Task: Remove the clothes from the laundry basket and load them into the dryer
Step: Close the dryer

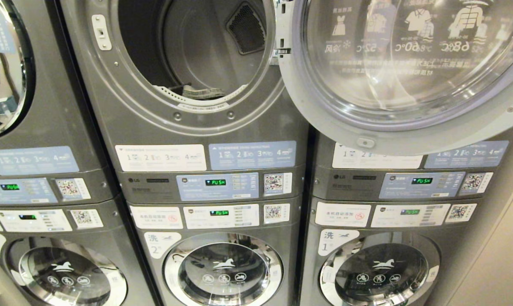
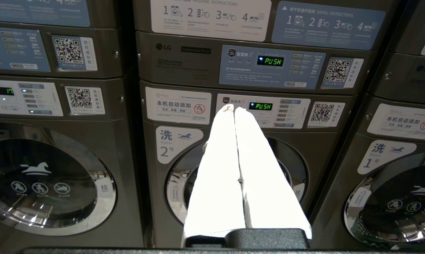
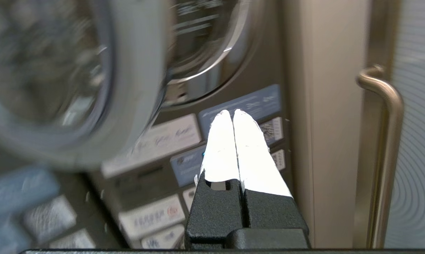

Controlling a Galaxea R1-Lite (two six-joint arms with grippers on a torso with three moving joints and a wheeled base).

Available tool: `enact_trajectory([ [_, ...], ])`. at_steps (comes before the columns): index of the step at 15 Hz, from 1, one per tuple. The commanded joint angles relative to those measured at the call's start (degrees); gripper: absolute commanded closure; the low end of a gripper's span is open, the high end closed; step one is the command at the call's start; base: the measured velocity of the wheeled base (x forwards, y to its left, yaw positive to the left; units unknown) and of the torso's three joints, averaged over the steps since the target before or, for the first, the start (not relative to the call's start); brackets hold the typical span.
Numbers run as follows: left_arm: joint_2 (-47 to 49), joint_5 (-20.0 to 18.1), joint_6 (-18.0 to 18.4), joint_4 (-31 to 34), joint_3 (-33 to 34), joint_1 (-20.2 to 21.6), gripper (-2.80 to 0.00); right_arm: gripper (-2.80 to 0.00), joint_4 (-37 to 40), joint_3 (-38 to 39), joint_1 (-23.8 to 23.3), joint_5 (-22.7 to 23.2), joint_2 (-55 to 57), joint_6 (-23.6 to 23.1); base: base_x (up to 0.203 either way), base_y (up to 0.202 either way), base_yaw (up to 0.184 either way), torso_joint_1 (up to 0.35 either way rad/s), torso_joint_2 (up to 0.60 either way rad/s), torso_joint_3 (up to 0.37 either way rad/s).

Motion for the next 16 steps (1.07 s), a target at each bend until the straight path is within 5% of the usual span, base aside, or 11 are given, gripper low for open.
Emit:
enact_trajectory([
  [1,-0.1,0.0,0.0,-0.1,1.7,0.0,0.0,0.0,-0.1,-5.3,-1.9,-2.9,12.2,3.7,0.0,0.0,0.0,0.0,0.0,0.0],
  [3,-0.1,0.0,0.0,-0.1,1.7,0.0,0.0,0.0,-0.3,-6.1,-13.0,4.1,15.5,8.2,0.0,0.0,0.0,0.0,0.0,0.0],
  [5,-0.1,0.0,0.0,-0.1,1.7,0.0,0.0,0.0,-1.7,-8.6,-28.7,16.7,22.1,11.5,0.0,0.0,0.0,0.0,0.0,0.0],
  [7,-0.1,0.0,0.0,-0.1,1.7,0.0,0.0,0.0,-7.2,-13.2,-36.6,25.6,34.0,13.3,0.0,0.0,0.0,0.0,0.0,0.0],
  [10,-0.1,0.0,0.0,-0.1,1.7,0.0,0.0,0.0,-19.3,-21.7,-36.9,36.5,49.3,14.8,0.0,0.0,0.0,0.0,0.0,0.0],
  [13,-0.1,0.0,0.0,-0.1,1.7,0.0,0.0,0.0,-27.9,-28.7,-36.6,58.7,56.3,15.5,0.0,0.0,0.0,0.0,0.0,0.0],
  [16,-0.1,0.0,0.0,-0.1,1.7,0.0,0.0,0.0,-35.9,-27.1,-36.4,70.0,57.1,17.0,0.0,0.0,0.0,0.0,0.0,0.0],
])
